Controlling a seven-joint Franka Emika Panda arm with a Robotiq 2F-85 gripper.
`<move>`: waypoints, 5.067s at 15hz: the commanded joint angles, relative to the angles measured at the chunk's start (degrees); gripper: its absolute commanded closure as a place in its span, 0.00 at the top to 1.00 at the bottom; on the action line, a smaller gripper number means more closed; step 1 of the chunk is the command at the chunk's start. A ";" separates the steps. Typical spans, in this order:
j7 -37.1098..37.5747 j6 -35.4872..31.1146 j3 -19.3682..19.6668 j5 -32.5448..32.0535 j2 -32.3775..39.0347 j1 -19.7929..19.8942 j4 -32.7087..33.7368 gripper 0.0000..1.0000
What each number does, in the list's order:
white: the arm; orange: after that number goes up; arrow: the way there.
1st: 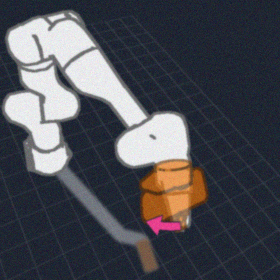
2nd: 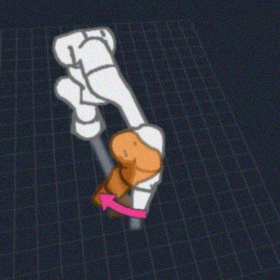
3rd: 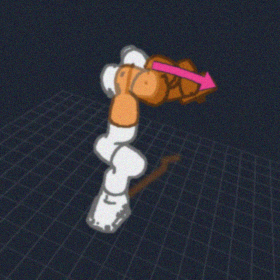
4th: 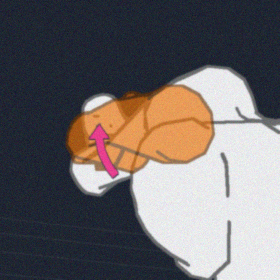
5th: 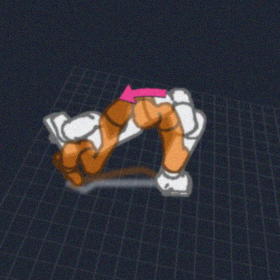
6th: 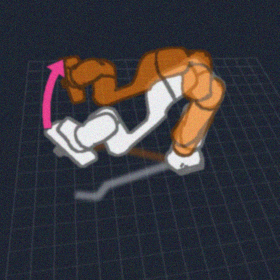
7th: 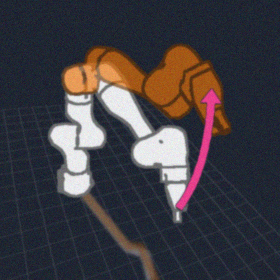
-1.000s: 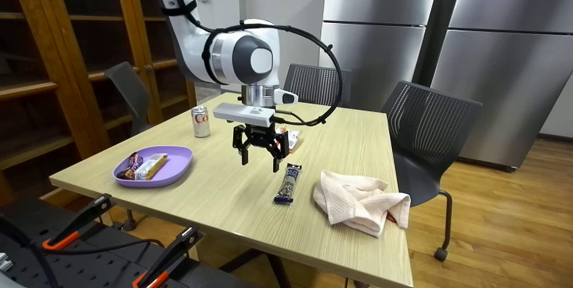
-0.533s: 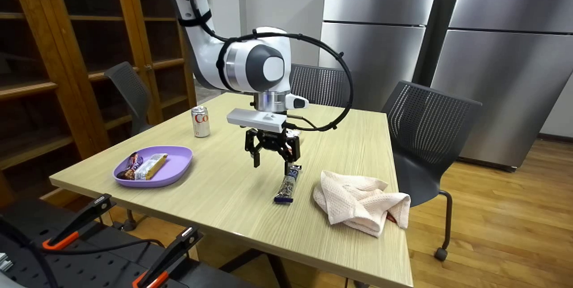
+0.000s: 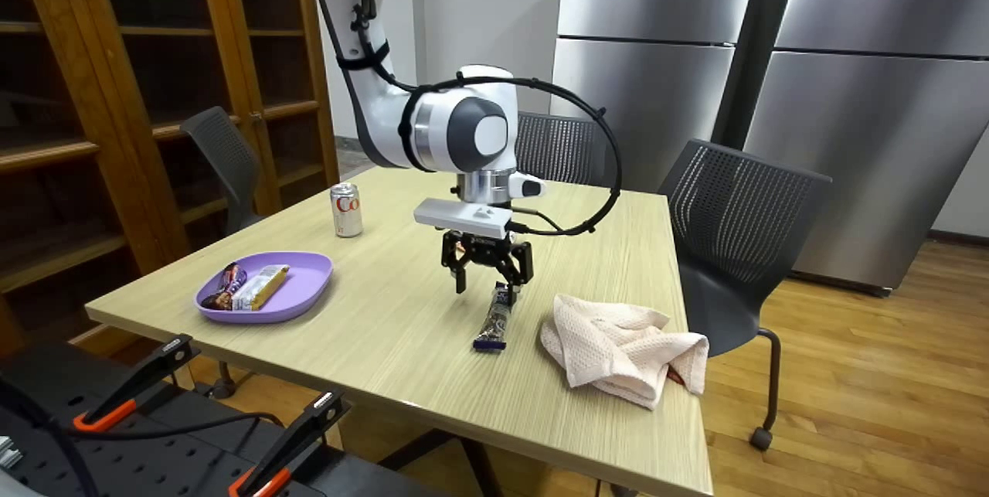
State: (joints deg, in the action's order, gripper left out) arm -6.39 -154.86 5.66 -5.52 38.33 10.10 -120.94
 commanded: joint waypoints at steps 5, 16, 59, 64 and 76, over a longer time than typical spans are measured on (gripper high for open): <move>-2.61 1.96 -1.42 1.63 2.91 2.80 4.50 1.00; -4.14 1.30 -2.01 1.67 1.97 3.49 3.46 0.36; 8.97 -2.79 -1.98 -5.13 -11.40 -22.10 -9.19 0.09; 12.32 -2.40 -1.80 -6.22 -11.51 -25.44 -9.46 0.09; 17.41 -1.39 -2.16 -6.49 -10.55 -30.95 -9.42 0.09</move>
State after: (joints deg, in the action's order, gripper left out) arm 8.07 -157.32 3.55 -9.89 29.29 -19.90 -129.05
